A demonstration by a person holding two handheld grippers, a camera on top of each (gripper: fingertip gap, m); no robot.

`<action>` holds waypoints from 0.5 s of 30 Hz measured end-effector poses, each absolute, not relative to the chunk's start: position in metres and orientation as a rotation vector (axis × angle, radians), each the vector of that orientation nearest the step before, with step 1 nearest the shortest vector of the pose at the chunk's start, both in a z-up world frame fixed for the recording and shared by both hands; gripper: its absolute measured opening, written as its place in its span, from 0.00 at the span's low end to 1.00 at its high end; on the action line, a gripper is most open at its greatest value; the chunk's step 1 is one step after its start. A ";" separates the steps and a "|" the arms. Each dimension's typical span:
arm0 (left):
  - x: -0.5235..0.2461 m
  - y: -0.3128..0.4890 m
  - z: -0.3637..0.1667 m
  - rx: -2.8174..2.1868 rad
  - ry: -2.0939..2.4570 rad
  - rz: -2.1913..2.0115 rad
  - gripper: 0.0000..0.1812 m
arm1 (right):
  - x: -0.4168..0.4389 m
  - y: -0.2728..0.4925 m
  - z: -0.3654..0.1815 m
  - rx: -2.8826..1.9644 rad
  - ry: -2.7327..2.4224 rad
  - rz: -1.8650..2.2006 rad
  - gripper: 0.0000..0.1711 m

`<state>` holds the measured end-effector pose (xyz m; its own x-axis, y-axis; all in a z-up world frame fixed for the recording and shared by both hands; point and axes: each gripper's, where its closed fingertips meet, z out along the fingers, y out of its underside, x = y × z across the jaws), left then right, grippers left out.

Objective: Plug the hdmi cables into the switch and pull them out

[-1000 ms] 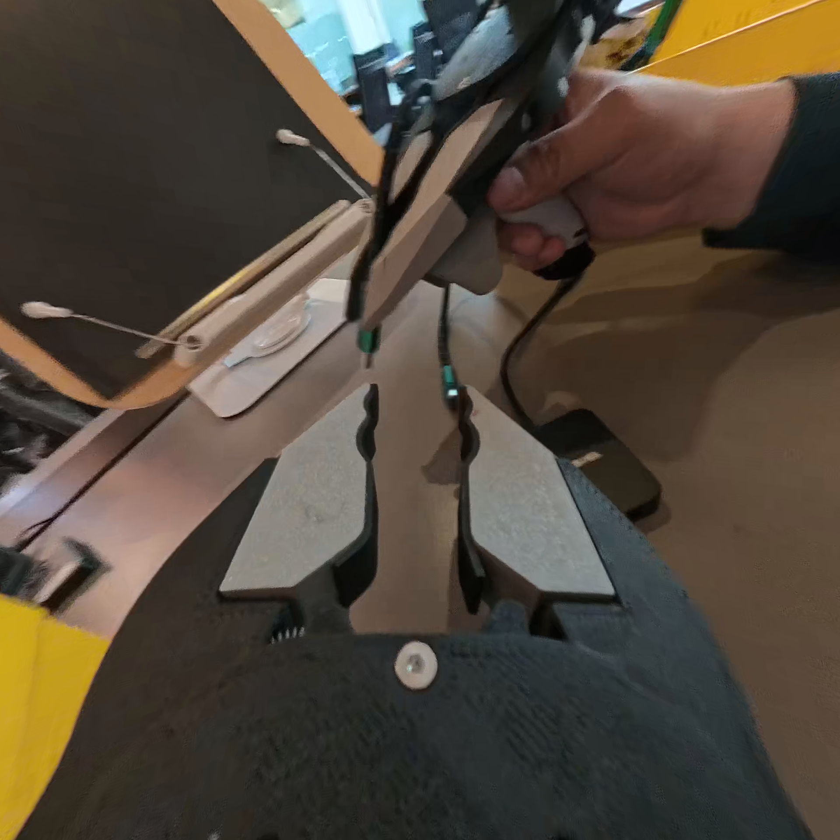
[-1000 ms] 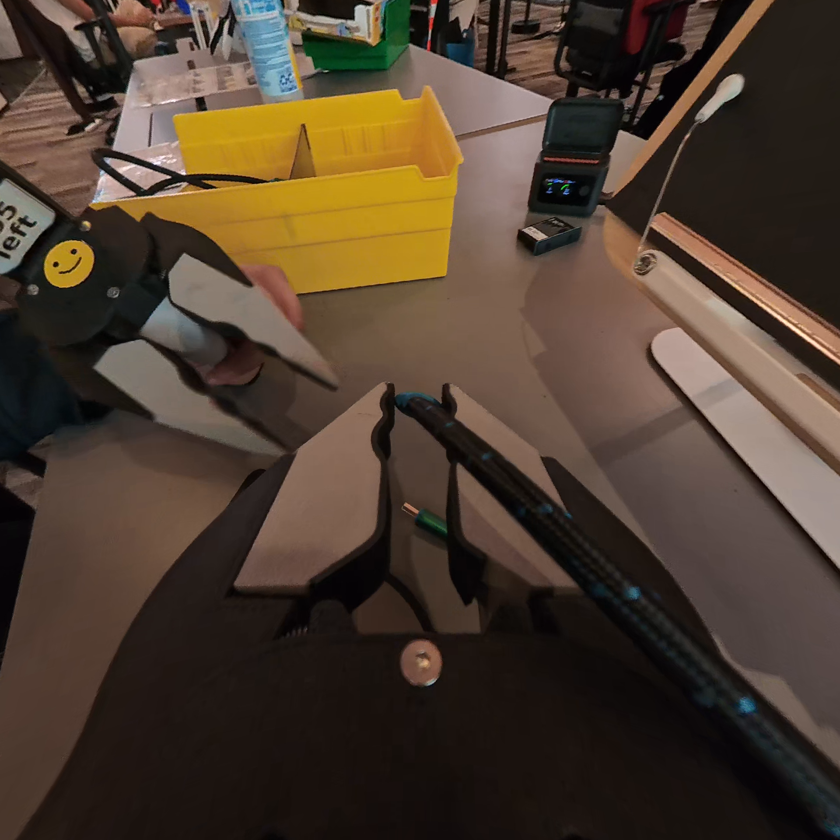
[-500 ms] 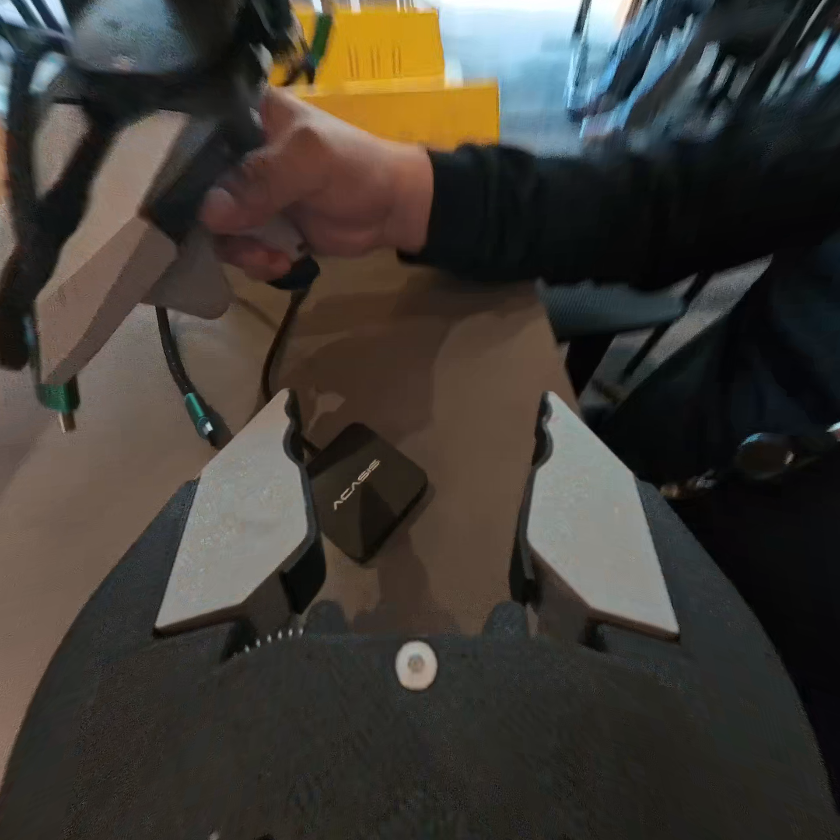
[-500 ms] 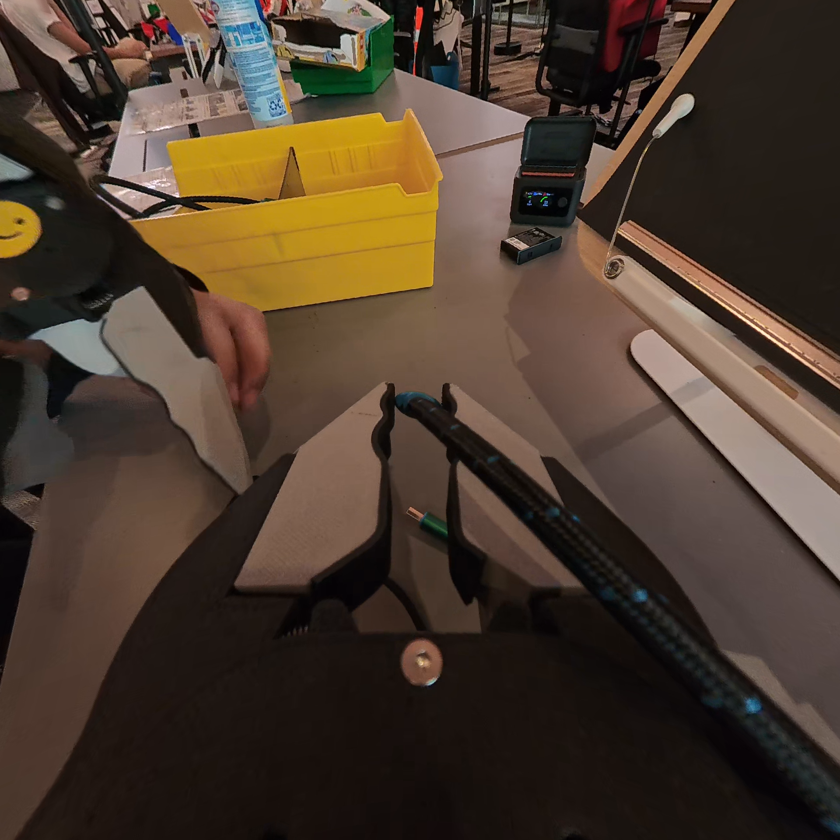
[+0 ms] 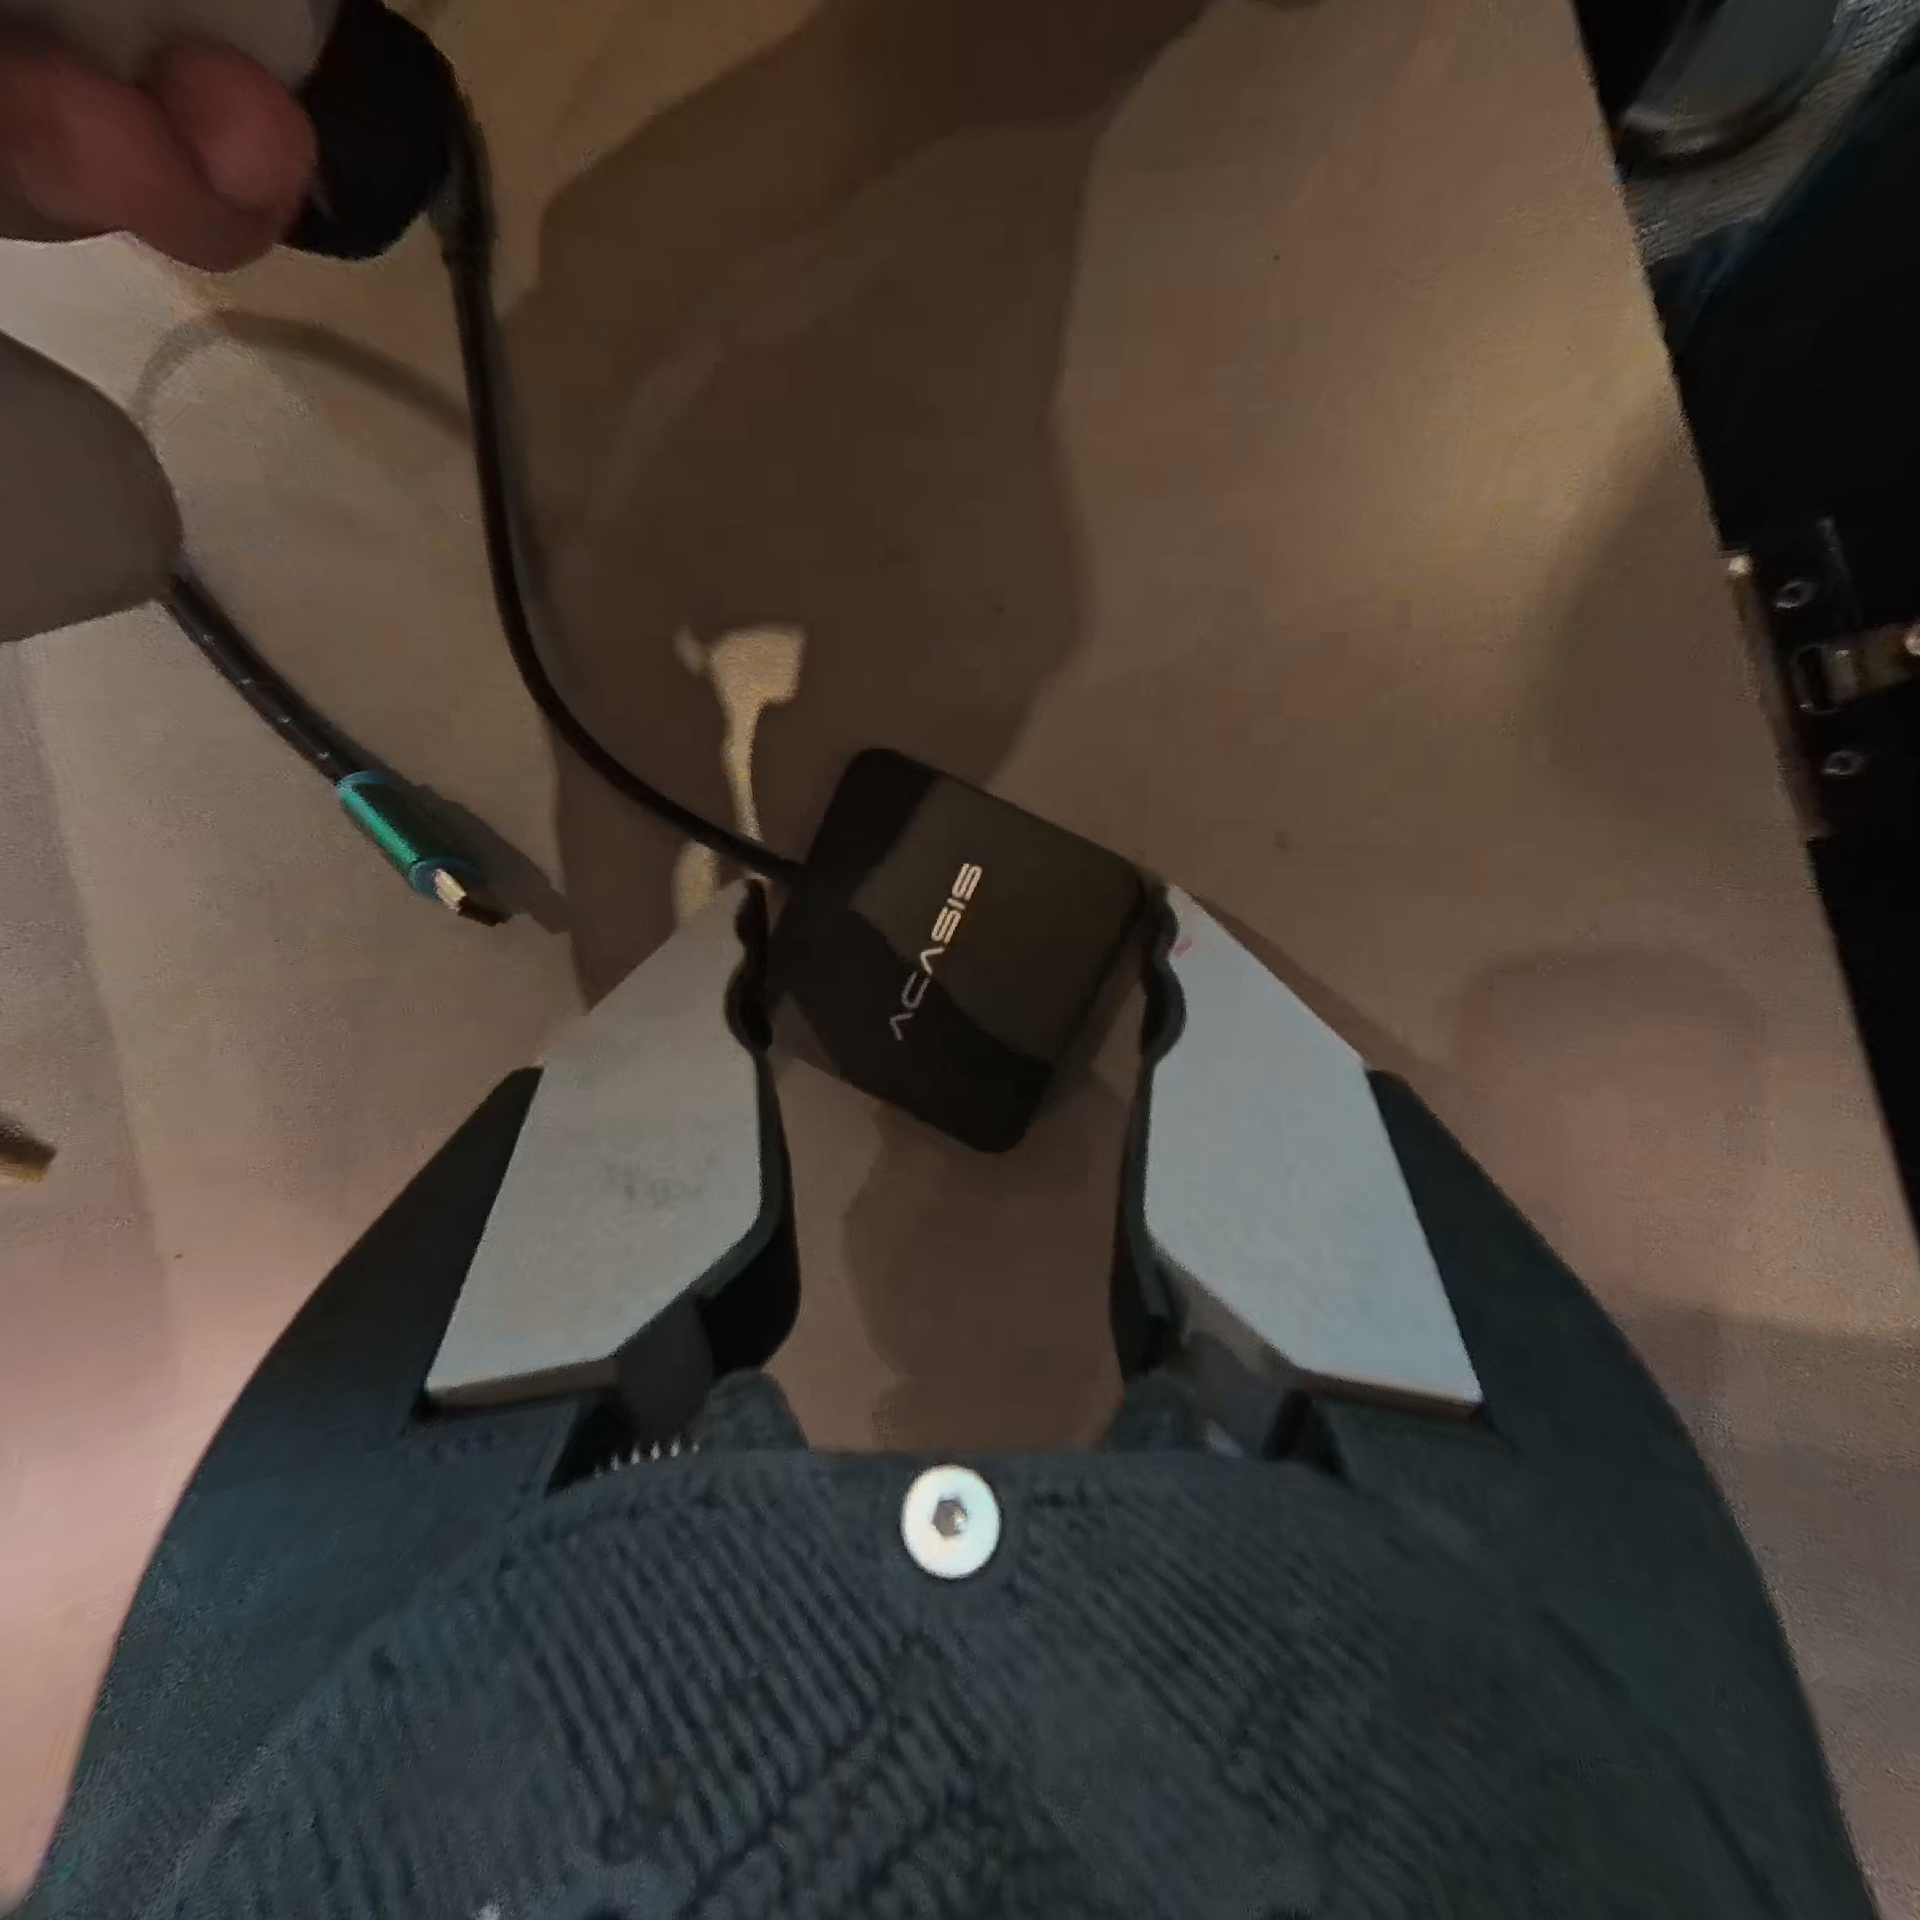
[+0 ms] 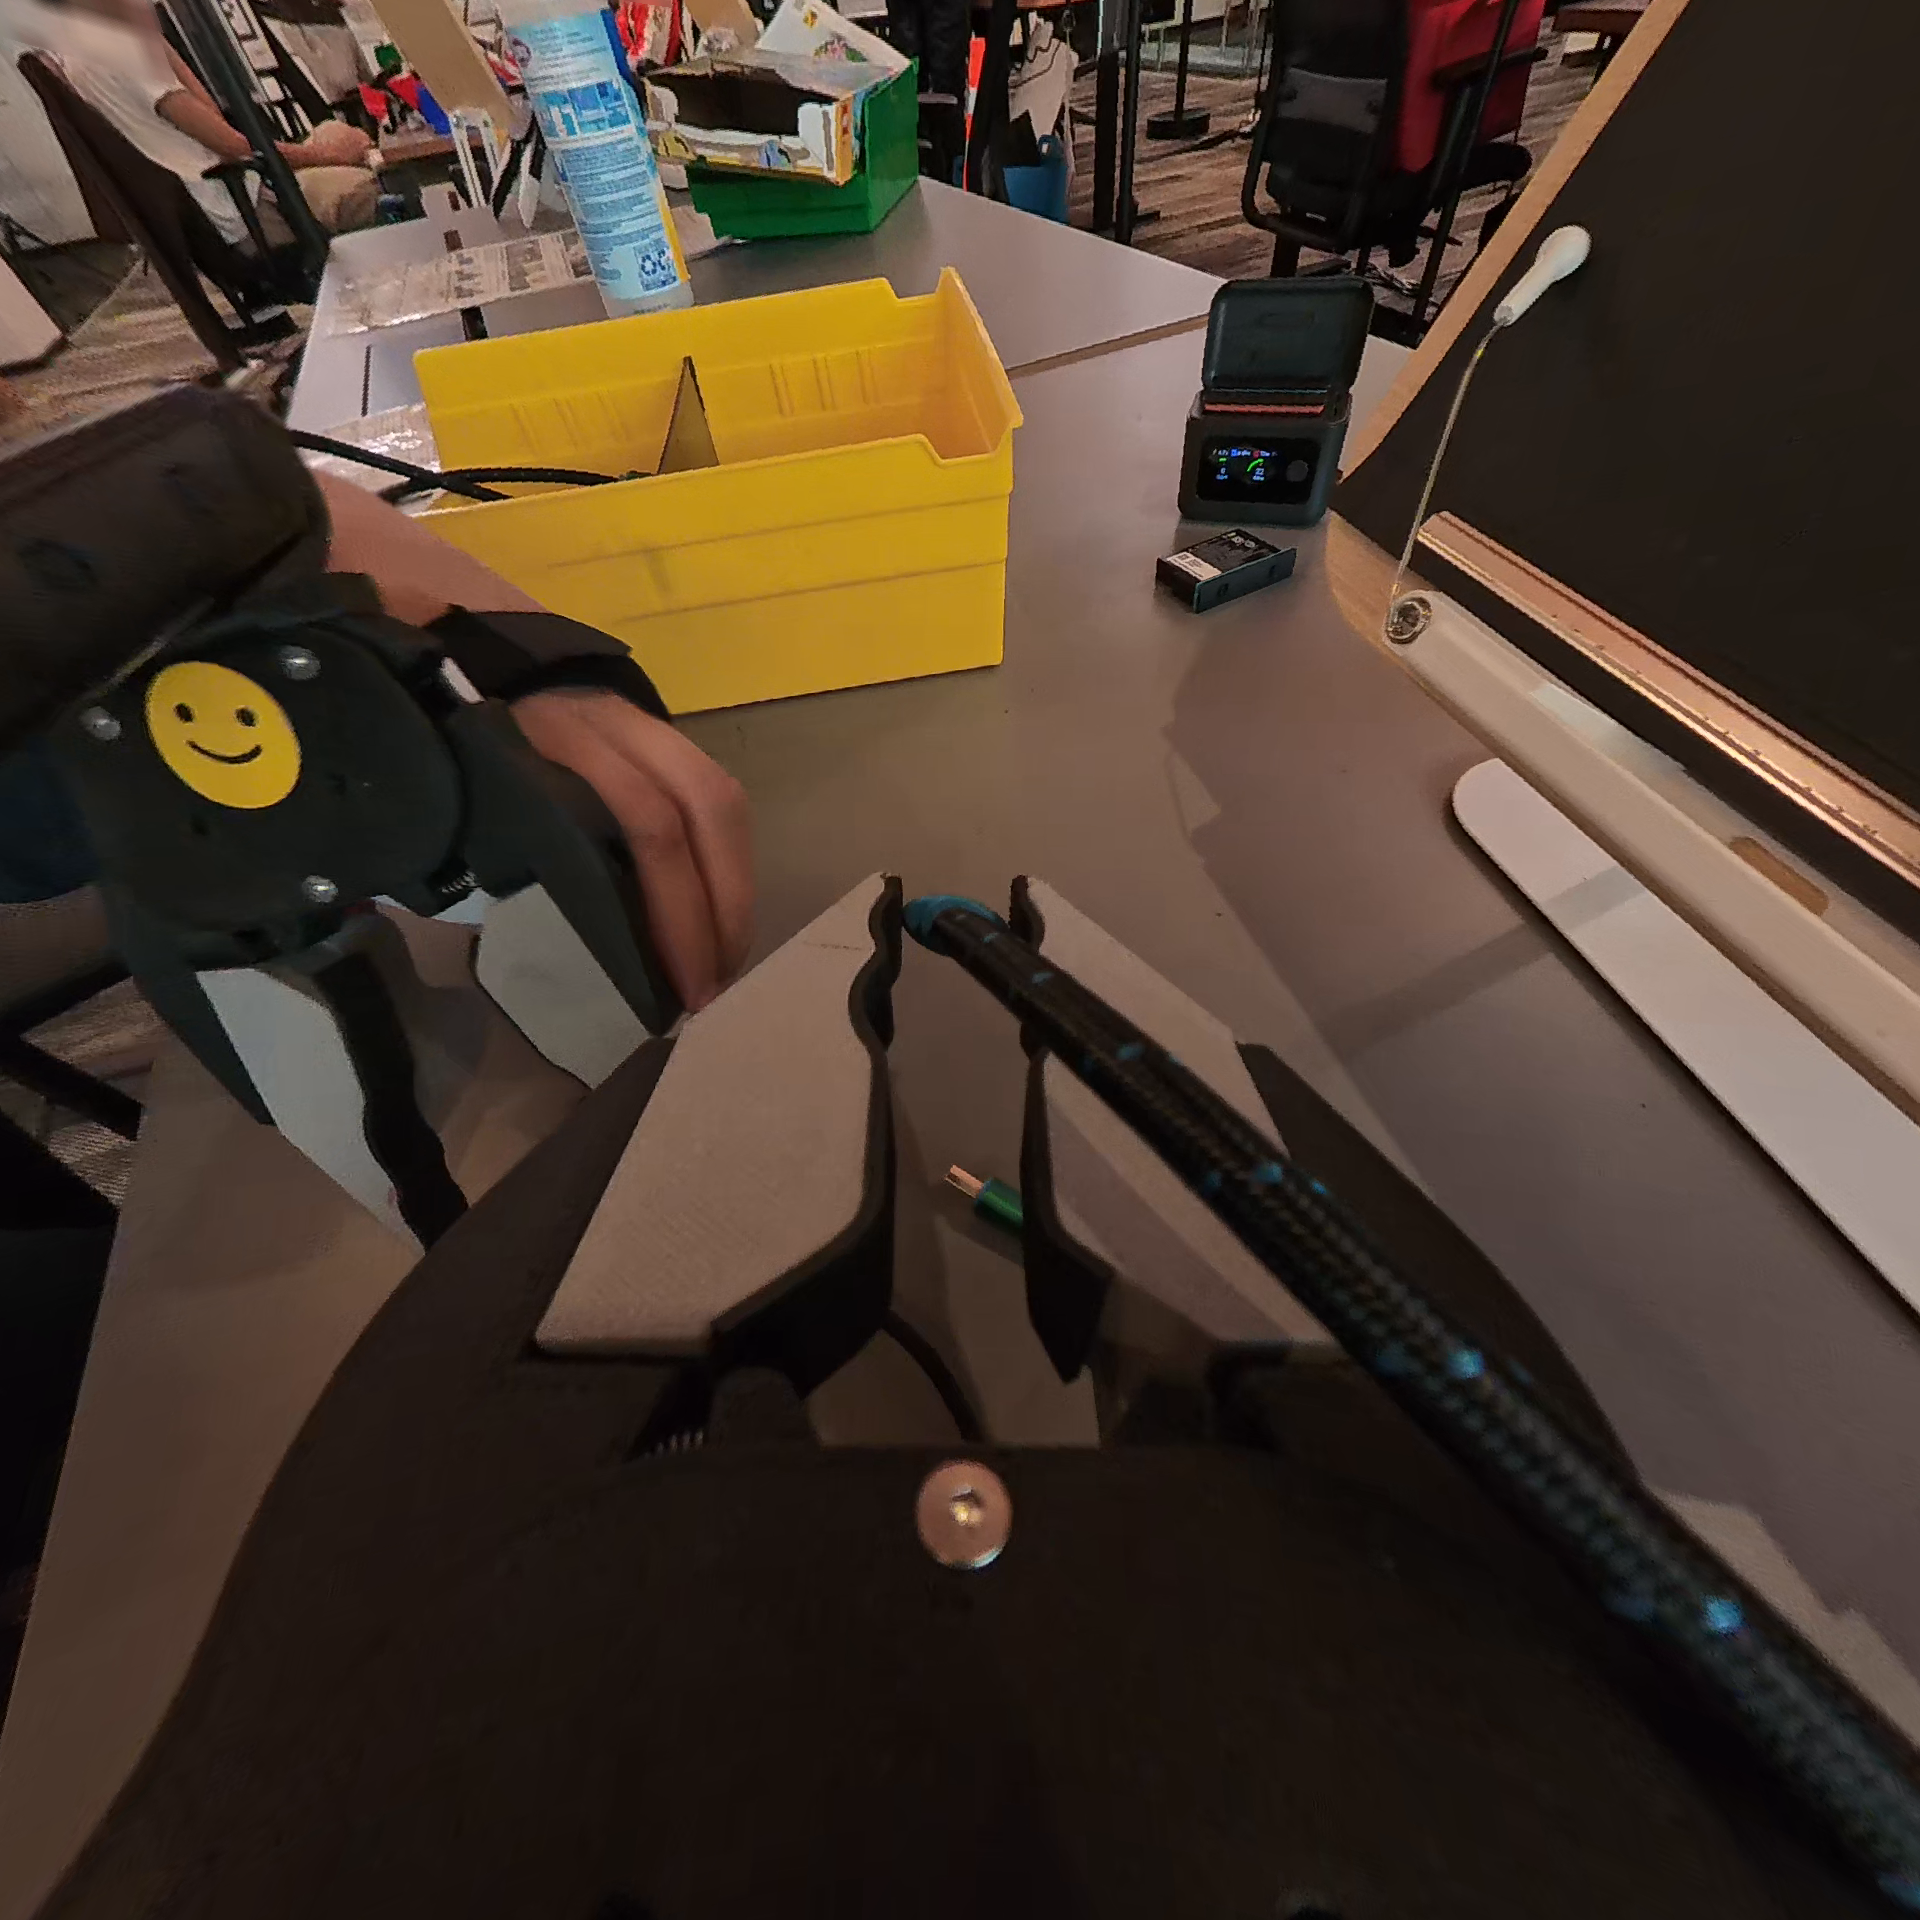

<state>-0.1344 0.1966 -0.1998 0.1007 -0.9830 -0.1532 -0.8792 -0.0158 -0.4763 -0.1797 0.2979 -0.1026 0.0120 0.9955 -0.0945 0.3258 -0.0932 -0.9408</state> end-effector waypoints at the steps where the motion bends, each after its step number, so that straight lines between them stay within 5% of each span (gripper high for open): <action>1: -0.134 0.196 -0.201 -1.950 1.817 -0.350 0.42 | -0.180 0.298 -0.103 -1.523 -1.410 1.106 0.10; 15: -0.124 0.197 -0.205 -1.890 1.840 -0.590 0.39 | -0.179 0.293 -0.101 -1.505 -1.427 1.128 0.10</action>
<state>-0.1243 0.1974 -0.2050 0.0263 -0.9997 0.0013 -0.8143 -0.0222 -0.5800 -0.1792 0.2931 -0.1006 -0.0149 0.9953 -0.0956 0.3227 -0.0857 -0.9426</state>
